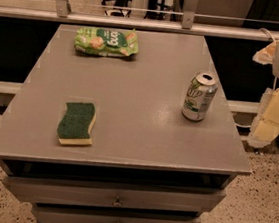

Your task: Move sponge near green rice chip bag

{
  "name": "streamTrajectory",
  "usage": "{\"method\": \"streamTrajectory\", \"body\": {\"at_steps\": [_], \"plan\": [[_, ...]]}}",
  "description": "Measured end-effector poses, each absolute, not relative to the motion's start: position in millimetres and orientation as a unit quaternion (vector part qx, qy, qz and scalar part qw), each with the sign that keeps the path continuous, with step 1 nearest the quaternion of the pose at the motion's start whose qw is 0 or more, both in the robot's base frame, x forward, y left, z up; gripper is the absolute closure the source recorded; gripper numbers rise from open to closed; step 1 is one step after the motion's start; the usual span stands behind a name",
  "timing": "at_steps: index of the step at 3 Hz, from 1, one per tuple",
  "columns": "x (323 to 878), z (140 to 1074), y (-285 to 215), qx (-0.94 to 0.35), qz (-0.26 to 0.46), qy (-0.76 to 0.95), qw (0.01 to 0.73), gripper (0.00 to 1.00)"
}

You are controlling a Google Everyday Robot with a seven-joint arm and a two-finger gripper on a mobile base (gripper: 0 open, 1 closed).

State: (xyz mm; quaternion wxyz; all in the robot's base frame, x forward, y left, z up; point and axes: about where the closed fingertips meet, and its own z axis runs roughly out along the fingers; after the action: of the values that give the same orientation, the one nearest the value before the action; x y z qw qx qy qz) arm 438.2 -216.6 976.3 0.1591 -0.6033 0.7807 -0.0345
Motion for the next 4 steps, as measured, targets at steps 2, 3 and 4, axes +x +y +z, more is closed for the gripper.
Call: {"method": "streamTrajectory", "body": {"at_steps": [2,3,4], "plan": [[450,972,-189,-0.614,-0.013,0.768,0.183,0.00],[475,955,-108,-0.642,0.050,0.731,0.227,0.00],[486,955,-49,-0.662,0.089,0.698,0.257,0.00]]}}
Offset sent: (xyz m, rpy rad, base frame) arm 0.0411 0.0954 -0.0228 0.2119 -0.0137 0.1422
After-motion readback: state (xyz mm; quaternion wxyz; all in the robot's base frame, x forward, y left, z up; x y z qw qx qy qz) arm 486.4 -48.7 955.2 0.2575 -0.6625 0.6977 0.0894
